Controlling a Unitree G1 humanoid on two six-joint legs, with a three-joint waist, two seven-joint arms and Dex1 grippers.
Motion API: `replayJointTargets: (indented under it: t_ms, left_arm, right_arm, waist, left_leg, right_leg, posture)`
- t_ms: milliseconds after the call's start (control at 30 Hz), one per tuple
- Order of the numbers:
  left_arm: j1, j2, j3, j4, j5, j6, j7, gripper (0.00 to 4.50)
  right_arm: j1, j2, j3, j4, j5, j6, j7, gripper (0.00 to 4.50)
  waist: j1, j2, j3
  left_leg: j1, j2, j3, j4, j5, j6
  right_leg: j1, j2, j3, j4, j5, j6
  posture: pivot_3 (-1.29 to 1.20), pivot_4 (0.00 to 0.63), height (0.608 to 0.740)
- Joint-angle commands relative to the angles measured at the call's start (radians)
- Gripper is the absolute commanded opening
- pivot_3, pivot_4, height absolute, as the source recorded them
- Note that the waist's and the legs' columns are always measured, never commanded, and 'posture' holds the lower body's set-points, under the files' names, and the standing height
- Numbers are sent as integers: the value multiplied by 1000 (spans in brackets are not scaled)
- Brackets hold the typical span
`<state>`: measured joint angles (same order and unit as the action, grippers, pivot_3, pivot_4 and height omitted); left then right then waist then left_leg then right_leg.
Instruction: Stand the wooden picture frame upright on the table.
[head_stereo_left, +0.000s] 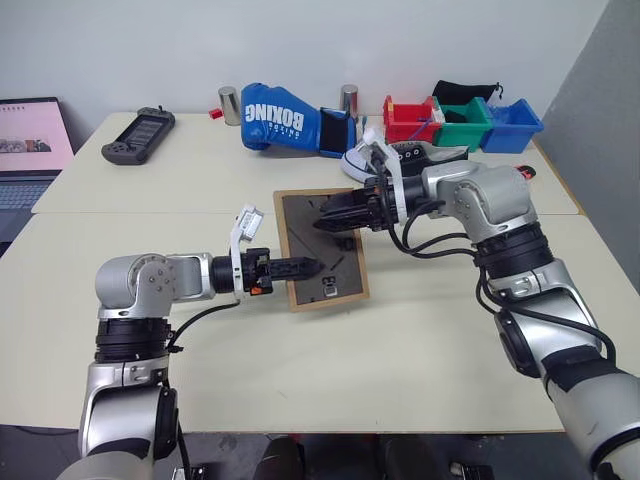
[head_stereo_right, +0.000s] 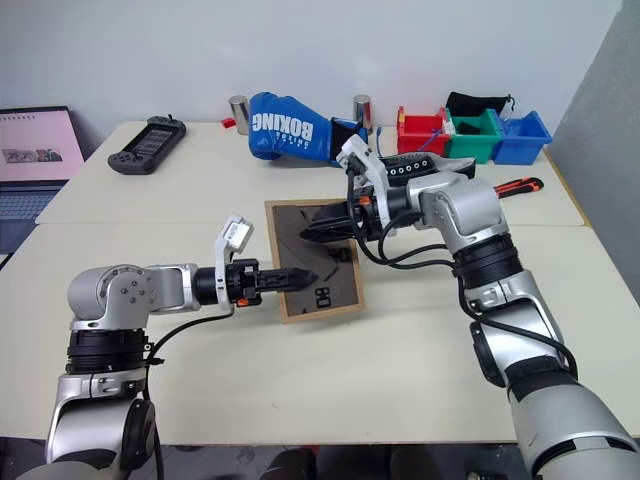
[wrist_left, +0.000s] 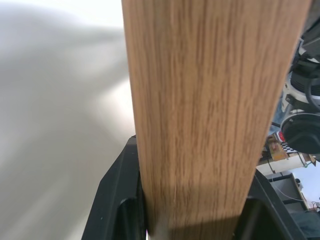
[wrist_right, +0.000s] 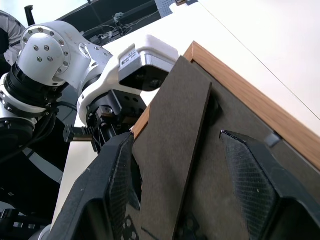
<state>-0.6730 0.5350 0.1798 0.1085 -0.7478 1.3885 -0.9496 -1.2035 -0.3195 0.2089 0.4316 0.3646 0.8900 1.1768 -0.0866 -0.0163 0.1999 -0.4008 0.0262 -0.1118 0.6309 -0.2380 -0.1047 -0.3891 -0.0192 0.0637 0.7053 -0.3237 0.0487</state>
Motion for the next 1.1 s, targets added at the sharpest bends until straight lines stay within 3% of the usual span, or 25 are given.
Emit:
replayJointTargets:
  t_ms: [33,333,500,833,1100]
  left_arm:
    - [-19,7,0,-29,-40,-25,-16,1348]
    - [9,14,-1,-24,-42,-36,-10,1348]
    - [5,26,2,-10,-52,-38,-10,1348]
    - [-3,22,5,-13,-81,-16,11,1348]
    - [60,77,48,-68,-160,94,15,1348]
  right_arm:
    - [-38,25,-17,-14,31,12,13,2913]
    - [48,-72,27,-241,146,60,229,2913]
    - [63,-104,26,-272,169,68,257,2913]
    - [102,-147,29,-240,108,15,206,2913]
    - [151,-351,43,-70,-6,-154,290,2913]
  waist:
    - [0,0,0]
    - [1,0,0]
    - [1,0,0]
    - [1,0,0]
    - [4,0,0]
  left_leg:
    - [0,0,0,0,0,0]
    - [0,0,0,0,0,-1]
    - [0,0,0,0,-1,1]
    - [0,0,0,0,-1,1]
    - [0,0,0,0,-1,3]
  right_leg:
    - [0,0,0,0,0,0]
    - [0,0,0,-1,0,0]
    - [0,0,0,0,0,0]
    - [0,0,0,0,0,0]
    - [0,0,0,-2,0,0]
  posture:
    - [0,150,740]
    - [0,150,740]
    - [0,150,740]
    - [0,150,740]
    - [0,150,740]
